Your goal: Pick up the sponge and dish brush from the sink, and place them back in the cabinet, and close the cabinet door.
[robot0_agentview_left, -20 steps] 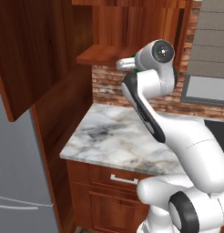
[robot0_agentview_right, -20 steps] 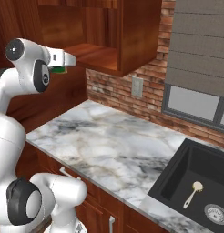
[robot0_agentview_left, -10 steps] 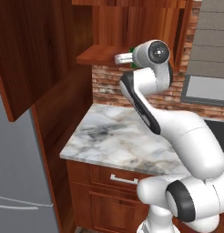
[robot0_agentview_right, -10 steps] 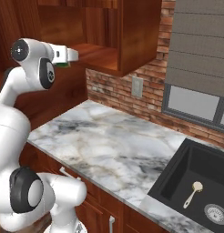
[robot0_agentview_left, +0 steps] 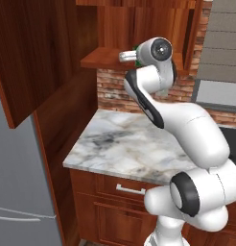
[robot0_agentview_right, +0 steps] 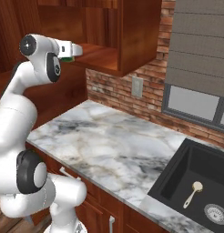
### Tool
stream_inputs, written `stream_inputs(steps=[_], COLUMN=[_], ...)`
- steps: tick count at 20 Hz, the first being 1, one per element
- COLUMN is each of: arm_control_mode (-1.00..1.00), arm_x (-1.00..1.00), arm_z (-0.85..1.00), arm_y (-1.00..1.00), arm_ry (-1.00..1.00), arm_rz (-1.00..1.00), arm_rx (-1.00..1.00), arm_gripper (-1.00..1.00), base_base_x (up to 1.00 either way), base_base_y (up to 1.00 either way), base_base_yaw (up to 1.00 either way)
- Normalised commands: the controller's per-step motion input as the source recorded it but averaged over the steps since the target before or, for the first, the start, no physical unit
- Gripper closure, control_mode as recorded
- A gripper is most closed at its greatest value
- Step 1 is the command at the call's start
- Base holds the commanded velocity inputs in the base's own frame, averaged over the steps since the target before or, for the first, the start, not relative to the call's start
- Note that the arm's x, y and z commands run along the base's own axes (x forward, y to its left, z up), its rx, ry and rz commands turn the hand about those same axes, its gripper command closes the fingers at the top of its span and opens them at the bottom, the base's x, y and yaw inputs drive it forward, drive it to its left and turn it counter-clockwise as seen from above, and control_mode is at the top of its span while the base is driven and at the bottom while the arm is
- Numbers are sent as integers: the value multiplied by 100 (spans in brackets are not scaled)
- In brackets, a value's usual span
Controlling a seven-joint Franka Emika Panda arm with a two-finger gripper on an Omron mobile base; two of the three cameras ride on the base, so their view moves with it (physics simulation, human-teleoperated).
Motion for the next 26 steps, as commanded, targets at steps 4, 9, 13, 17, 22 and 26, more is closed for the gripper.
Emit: stream_inputs(steps=[4, 9, 13, 17, 22, 26], arm_control_mode=[-100, -100, -100, -100, -100, -100], arm_x=[39, 38, 37, 38, 34, 34], arm_z=[0, 0, 0, 0, 0, 0], arm_y=[0, 0, 0, 0, 0, 0], arm_ry=[0, 0, 0, 0, 0, 0], arm_rz=[0, 0, 0, 0, 0, 0], arm_rx=[0, 0, 0, 0, 0, 0], arm_gripper=[100, 100, 100, 100, 100, 100], base_base_x=[0, 0, 0, 0, 0, 0], base_base_y=[0, 0, 0, 0, 0, 0], base_base_yaw=[0, 0, 0, 0, 0, 0])
